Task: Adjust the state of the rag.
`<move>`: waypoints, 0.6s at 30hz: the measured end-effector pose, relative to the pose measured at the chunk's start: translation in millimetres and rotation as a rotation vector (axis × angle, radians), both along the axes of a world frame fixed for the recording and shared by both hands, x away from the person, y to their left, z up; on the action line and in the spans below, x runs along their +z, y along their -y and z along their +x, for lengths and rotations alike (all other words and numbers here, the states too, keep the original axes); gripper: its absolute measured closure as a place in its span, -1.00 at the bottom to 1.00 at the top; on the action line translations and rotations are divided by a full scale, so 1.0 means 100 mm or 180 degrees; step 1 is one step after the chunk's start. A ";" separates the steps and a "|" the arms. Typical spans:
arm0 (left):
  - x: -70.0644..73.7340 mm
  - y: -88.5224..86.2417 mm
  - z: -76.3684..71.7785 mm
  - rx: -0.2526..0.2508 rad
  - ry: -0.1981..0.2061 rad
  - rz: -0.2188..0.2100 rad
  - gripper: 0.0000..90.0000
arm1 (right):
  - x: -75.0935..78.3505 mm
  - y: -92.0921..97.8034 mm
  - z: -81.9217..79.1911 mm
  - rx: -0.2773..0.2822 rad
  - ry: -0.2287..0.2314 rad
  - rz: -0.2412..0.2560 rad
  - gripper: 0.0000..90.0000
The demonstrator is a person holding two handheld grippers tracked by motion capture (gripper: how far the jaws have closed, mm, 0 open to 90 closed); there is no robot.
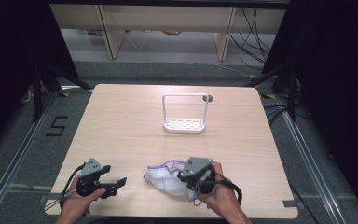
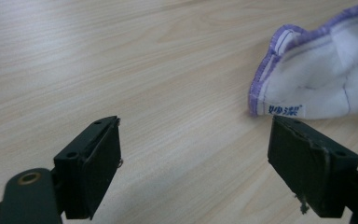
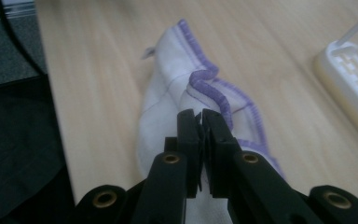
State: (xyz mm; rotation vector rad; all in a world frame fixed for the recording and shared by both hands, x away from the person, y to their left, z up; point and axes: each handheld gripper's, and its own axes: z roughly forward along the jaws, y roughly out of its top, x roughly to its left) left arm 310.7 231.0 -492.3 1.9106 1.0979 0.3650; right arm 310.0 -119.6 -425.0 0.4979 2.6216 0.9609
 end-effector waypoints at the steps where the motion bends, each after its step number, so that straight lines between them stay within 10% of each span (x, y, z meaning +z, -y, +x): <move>1: 0.00 0.01 0.00 0.0008 0.0006 -0.0015 -0.63 | -0.03 0.00 -0.07 -0.0028 -0.0052 0.0023 0.93; 10: 0.14 0.35 0.46 -0.0417 -0.0126 -0.0113 -0.60 | -0.37 0.06 -0.29 0.0044 -0.0418 -0.0077 0.93; 12: 0.17 0.55 0.66 -0.0503 -0.0264 -0.0333 -0.55 | -0.38 0.05 -0.28 0.0025 -0.0421 -0.0063 0.93; 18: 0.16 1.04 0.93 -0.0855 -0.0404 -0.0006 -0.47 | -0.41 0.08 -0.26 0.0065 -0.0347 -0.0015 0.92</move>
